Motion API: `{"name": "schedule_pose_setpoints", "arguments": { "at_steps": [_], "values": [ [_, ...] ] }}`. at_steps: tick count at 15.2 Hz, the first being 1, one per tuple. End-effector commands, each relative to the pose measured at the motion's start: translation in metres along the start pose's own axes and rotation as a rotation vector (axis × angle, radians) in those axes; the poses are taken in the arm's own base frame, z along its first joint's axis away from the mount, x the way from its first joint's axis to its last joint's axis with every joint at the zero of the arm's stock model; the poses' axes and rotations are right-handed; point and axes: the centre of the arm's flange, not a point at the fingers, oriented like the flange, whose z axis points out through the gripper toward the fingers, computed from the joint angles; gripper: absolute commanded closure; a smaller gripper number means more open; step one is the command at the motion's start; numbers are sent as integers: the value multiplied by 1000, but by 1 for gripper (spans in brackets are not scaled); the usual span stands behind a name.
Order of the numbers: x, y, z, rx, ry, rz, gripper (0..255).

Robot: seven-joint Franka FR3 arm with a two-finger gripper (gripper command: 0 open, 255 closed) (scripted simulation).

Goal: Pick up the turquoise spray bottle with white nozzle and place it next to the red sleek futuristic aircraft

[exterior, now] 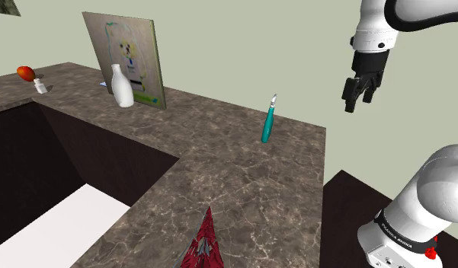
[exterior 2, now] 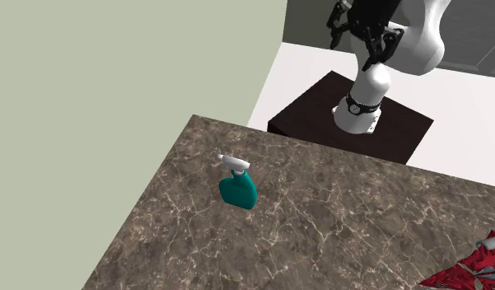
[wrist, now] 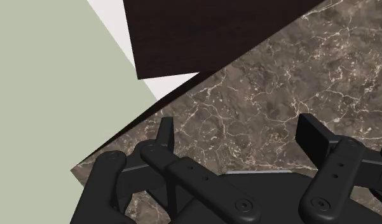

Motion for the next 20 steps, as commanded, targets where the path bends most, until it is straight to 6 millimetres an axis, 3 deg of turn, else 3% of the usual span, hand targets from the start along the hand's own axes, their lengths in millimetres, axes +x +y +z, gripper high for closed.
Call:
{"name": "schedule_pose_setpoints", "arguments": {
  "at_steps": [1,11,20],
  "values": [
    [0,0,0,0,0,0,0],
    [113,-39,25,23,58,262,0],
    [222,-47,42,44,110,498,0]
  ]
}}
